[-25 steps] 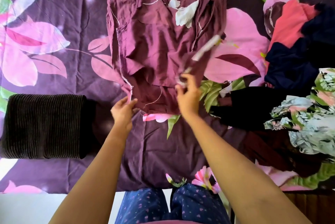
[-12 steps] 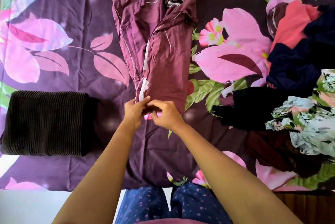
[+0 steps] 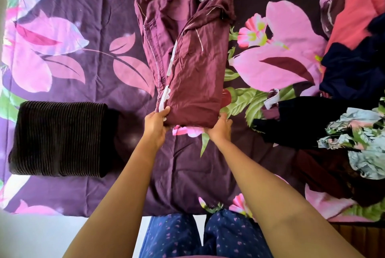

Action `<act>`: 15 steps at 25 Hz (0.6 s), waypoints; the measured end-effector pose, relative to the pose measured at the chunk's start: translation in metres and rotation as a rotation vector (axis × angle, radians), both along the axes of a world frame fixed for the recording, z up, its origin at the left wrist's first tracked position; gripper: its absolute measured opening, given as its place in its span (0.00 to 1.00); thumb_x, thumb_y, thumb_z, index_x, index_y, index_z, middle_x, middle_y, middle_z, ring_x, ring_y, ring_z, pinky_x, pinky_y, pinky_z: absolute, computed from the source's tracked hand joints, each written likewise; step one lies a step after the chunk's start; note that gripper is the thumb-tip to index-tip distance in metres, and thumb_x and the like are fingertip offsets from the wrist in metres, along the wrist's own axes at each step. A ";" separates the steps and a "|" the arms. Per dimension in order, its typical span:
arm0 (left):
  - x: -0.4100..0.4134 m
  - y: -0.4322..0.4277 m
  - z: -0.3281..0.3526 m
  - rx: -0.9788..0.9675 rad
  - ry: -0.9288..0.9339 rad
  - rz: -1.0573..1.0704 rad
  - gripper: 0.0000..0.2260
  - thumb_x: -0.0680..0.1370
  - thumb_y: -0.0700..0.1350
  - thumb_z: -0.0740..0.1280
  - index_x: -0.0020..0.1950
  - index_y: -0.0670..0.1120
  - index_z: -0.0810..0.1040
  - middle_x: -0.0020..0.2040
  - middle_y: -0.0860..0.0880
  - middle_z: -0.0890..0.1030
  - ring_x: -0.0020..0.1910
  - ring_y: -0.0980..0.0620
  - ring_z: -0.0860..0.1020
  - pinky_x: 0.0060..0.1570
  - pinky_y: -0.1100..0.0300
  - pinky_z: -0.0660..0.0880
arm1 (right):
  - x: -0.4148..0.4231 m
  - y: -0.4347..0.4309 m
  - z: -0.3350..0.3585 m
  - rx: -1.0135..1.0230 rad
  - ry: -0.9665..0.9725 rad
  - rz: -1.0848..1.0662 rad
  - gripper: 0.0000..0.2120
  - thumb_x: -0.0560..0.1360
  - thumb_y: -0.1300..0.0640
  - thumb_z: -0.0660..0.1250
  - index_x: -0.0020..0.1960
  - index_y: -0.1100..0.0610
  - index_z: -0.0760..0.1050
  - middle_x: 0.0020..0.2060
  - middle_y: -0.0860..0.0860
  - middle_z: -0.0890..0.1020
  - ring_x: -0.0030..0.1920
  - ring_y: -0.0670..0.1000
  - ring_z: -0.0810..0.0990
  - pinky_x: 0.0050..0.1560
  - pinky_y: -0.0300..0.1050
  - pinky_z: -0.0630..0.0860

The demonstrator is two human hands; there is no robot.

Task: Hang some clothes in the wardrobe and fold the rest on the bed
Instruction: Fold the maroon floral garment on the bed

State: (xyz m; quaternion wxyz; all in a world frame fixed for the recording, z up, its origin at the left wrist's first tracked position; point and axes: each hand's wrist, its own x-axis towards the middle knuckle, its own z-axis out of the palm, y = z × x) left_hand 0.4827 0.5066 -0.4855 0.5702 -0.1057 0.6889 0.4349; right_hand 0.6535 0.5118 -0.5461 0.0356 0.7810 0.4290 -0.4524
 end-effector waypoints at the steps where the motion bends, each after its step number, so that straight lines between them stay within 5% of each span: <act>1: -0.001 -0.001 -0.002 0.002 -0.002 -0.002 0.05 0.77 0.33 0.64 0.43 0.40 0.76 0.38 0.45 0.78 0.32 0.52 0.78 0.26 0.60 0.78 | -0.002 0.002 -0.004 -0.020 -0.007 -0.017 0.35 0.67 0.56 0.76 0.68 0.58 0.62 0.62 0.61 0.67 0.59 0.64 0.72 0.60 0.54 0.72; 6: -0.007 -0.002 -0.004 0.039 -0.003 -0.010 0.04 0.77 0.34 0.64 0.44 0.40 0.77 0.34 0.48 0.82 0.31 0.54 0.80 0.29 0.60 0.79 | -0.005 0.004 -0.006 0.065 -0.082 -0.089 0.18 0.74 0.67 0.61 0.64 0.63 0.71 0.59 0.63 0.75 0.60 0.63 0.74 0.56 0.50 0.71; 15: -0.003 0.035 0.095 0.295 0.060 0.072 0.05 0.78 0.34 0.64 0.43 0.42 0.75 0.29 0.52 0.81 0.31 0.54 0.79 0.31 0.59 0.80 | 0.013 0.035 0.117 0.592 0.072 -0.490 0.17 0.72 0.75 0.55 0.55 0.67 0.77 0.52 0.63 0.80 0.55 0.60 0.77 0.49 0.36 0.66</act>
